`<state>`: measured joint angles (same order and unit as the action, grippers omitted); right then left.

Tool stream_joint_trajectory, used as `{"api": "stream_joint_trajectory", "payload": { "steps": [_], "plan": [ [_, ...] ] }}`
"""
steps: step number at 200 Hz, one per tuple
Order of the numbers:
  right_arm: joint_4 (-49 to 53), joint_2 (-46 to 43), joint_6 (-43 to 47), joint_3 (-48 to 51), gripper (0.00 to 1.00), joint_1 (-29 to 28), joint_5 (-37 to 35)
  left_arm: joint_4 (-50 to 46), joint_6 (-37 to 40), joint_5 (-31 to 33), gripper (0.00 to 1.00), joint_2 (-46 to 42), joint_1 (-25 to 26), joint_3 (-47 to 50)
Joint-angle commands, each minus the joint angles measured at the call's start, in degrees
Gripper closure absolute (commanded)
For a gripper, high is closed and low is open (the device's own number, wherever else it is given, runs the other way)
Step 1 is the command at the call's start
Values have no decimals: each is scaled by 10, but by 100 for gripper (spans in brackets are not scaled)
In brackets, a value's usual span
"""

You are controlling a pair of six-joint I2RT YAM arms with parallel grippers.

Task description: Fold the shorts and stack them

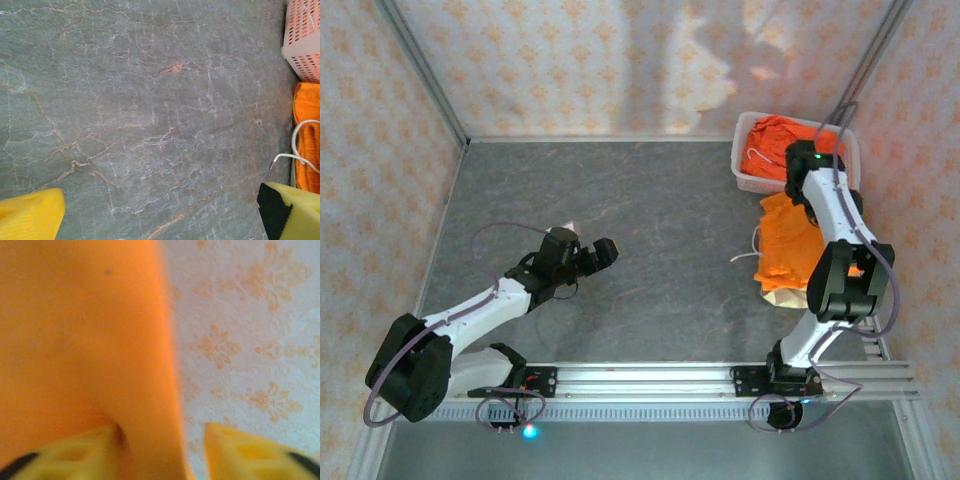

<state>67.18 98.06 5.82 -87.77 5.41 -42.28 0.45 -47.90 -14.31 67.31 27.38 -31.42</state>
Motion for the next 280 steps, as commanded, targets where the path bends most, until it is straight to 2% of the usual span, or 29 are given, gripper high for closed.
{"api": "stream_joint_trajectory", "payload": {
  "steps": [1,9,16,26,67,78,96,120,194,236,280],
  "plan": [
    [22,-7,-51,-44,18,35,-16,0,11,11,0,-6,-3,6],
    [20,-20,-58,-53,6,38,-3,0,11,14,0,-9,-2,8],
    [15,-35,-63,-60,3,39,17,1,11,16,0,-13,-3,10],
    [-2,-64,-66,-64,0,39,82,5,11,19,0,-19,-3,14],
    [-130,-178,-83,-1,1,37,427,7,18,28,0,-44,-3,18],
    [-164,-185,-101,14,1,36,483,3,20,28,0,-47,-2,17],
    [-198,-170,-123,11,1,30,524,-3,21,29,0,-51,-2,16],
    [-213,-115,-140,-32,1,23,536,-10,21,32,0,-59,-3,17],
    [-201,74,-175,-183,1,20,492,-15,21,36,0,-67,-2,25],
    [-177,203,-183,-316,1,20,439,-50,34,36,0,-72,-3,5],
    [-154,344,-177,-466,1,20,464,-61,32,49,0,-79,-3,7]
  ]
}}
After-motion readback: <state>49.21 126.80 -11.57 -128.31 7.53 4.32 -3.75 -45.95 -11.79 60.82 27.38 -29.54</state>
